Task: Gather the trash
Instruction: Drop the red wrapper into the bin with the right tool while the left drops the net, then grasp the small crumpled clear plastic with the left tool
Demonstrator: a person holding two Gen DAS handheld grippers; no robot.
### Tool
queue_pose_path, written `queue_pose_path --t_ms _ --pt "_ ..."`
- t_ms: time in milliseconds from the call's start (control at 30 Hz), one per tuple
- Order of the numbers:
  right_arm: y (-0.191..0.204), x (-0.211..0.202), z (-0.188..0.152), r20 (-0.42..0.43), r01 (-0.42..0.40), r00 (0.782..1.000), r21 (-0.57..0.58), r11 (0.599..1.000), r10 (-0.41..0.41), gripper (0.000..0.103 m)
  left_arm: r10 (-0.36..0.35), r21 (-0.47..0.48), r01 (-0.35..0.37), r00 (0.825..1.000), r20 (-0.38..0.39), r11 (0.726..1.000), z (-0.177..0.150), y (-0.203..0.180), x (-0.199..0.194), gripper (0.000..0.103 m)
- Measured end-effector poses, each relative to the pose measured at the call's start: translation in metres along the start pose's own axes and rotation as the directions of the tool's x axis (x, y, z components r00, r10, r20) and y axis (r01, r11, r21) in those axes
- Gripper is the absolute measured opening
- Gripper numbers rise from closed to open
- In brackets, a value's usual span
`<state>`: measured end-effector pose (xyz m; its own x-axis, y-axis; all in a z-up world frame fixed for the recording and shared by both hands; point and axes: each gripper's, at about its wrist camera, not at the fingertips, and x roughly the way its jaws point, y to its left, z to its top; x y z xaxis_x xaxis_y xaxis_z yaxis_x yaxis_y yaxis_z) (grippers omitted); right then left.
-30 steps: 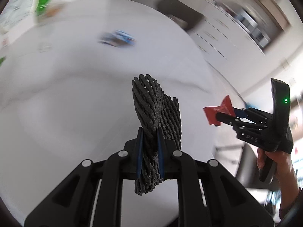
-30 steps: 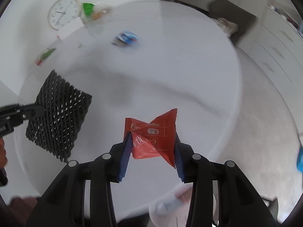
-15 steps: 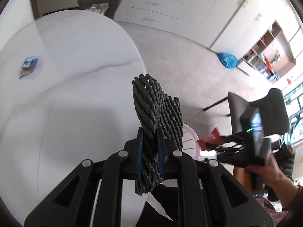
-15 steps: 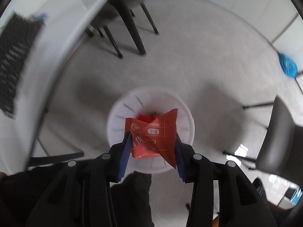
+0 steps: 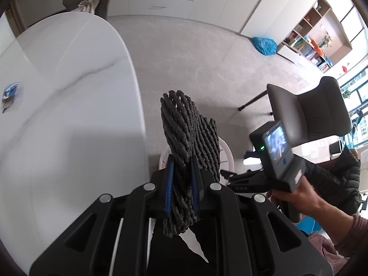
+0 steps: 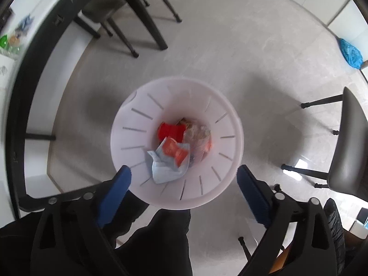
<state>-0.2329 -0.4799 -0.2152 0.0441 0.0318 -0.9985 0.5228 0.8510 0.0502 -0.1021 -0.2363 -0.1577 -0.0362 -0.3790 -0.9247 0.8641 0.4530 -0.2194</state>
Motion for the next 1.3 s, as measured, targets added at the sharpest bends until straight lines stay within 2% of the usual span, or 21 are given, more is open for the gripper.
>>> queue_pose_path --t_ms 167,300,400,433,567,600,667,700,833,967,1067,1167,1233,1300 --pt "-0.023 -0.039 -0.007 0.079 0.037 0.996 0.054 0.998 -0.041 0.098 -0.007 0.066 0.009 0.999 -0.032 0.998 0.004 -0.022 0.011 0.013" --pt "-0.045 -0.075 -0.016 0.144 0.041 0.988 0.105 0.994 -0.056 0.100 -0.016 0.154 0.030 0.996 -0.088 0.988 0.003 -0.048 0.036 0.013" --pt "-0.060 -0.095 -0.023 0.178 0.059 0.981 0.124 0.991 -0.081 0.101 -0.034 0.205 0.070 0.984 -0.176 0.976 0.000 -0.069 0.072 0.014" --pt "-0.064 -0.097 -0.025 0.180 0.060 0.980 0.131 0.990 -0.083 0.101 -0.042 0.219 0.092 0.974 -0.223 0.971 -0.002 -0.077 0.091 0.014" --pt "-0.080 -0.105 -0.033 0.195 0.060 0.977 0.152 0.987 -0.089 0.101 -0.019 0.253 0.107 0.945 -0.325 0.962 -0.012 -0.089 0.142 0.014" --pt "-0.083 -0.106 -0.034 0.196 0.059 0.977 0.153 0.986 -0.089 0.101 -0.013 0.254 0.107 0.937 -0.349 0.961 -0.014 -0.091 0.153 0.017" --pt "-0.088 -0.105 -0.036 0.193 0.057 0.977 0.156 0.986 -0.087 0.101 -0.019 0.214 0.114 0.917 -0.399 0.970 -0.018 -0.090 0.178 0.038" --pt "-0.089 -0.105 -0.037 0.192 0.055 0.978 0.156 0.986 -0.085 0.101 -0.019 0.187 0.105 0.910 -0.413 0.977 -0.020 -0.086 0.186 0.053" --pt "-0.093 -0.103 -0.041 0.187 0.046 0.980 0.157 0.987 -0.075 0.101 -0.032 0.095 0.083 0.893 -0.449 0.992 -0.021 -0.078 0.203 0.073" --pt "-0.097 -0.103 -0.043 0.185 0.043 0.980 0.164 0.986 -0.073 0.101 -0.007 0.097 0.054 0.903 -0.430 0.994 -0.022 -0.080 0.195 0.079" --pt "-0.096 -0.105 -0.042 0.192 0.031 0.980 0.159 0.987 -0.062 0.101 0.008 0.098 0.032 0.924 -0.382 0.995 -0.018 -0.081 0.178 0.080" --pt "-0.090 -0.110 -0.040 0.214 0.026 0.975 0.132 0.991 -0.055 0.101 0.001 0.050 0.014 0.960 -0.282 0.999 -0.008 -0.075 0.142 0.090" --pt "-0.084 -0.113 -0.036 0.225 0.028 0.973 0.110 0.994 -0.052 0.101 0.026 0.028 -0.020 0.977 -0.212 0.999 -0.002 -0.070 0.120 0.093" --pt "-0.076 -0.116 -0.030 0.240 0.022 0.970 0.085 0.996 -0.042 0.101 0.076 0.025 -0.073 0.985 -0.158 0.997 0.004 -0.065 0.099 0.095"
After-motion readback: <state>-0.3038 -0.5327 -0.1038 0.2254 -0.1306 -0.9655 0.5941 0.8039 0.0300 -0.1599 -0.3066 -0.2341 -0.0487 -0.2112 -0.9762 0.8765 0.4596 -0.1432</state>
